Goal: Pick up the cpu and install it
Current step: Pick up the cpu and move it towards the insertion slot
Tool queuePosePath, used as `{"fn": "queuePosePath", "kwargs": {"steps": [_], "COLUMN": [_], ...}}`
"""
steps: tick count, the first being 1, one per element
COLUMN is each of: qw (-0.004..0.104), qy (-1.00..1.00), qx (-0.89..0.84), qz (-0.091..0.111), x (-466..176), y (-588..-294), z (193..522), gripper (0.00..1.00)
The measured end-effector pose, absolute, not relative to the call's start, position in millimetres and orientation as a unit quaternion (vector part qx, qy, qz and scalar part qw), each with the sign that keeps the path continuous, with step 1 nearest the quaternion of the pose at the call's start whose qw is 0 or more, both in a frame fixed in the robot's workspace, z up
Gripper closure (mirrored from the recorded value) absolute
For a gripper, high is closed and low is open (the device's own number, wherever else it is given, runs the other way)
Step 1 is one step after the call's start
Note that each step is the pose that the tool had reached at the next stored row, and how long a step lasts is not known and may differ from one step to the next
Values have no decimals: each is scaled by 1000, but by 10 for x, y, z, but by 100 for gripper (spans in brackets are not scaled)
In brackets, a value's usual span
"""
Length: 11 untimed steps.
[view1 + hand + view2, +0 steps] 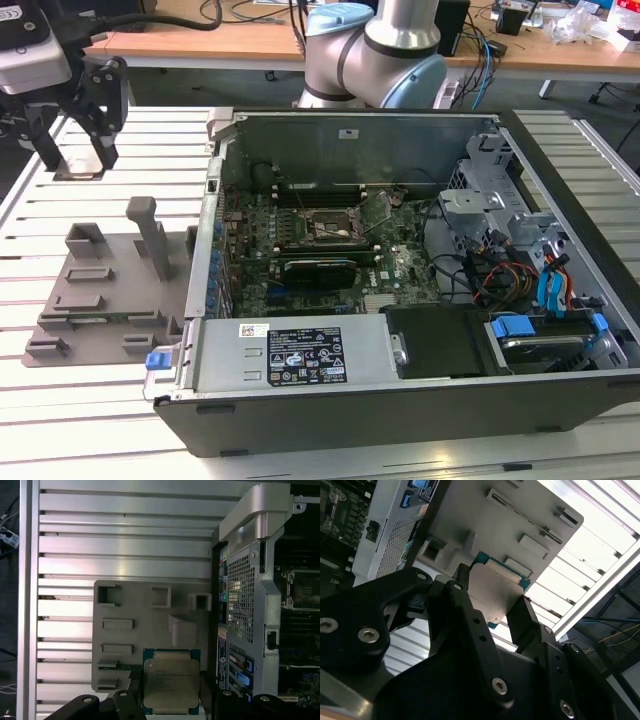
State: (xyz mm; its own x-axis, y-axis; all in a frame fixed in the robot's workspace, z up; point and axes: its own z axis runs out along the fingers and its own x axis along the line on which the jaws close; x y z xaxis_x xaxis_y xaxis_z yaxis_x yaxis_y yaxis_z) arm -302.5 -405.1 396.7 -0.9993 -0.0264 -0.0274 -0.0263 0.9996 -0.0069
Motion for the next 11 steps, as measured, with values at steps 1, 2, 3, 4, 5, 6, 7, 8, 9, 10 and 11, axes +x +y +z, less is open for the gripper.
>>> {"fn": "queuePosePath", "kwargs": {"steps": [1, 2, 3, 4, 5, 6, 7, 8, 9, 10, 11], "qw": [14, 14, 14, 14, 14, 14, 14, 14, 14, 14, 14], "qy": [1000, 1000, 1000, 1000, 1000, 1000, 1000, 1000, 1000, 1000, 1000], "qx": [-13, -13, -13, -13, -13, -13, -13, -13, -13, -13, -13], "qz": [-3, -3, -3, -3, -3, -3, -3, -3, -3, -3, -3], "x": [-2985, -2955, -2919, -2889, -2859, -2837, -2818, -2775, -2739, -2723, -2701], "y": [-4051, -4051, -4051, -4052, -4051, -4051, -4051, -4051, -4051, -4051, -4051], "z": [3967, 3967, 3967, 3967, 3967, 3967, 3967, 3967, 3967, 3967, 3968], "gripper": [45, 45, 45, 45, 45, 45, 45, 45, 45, 45, 45]}}
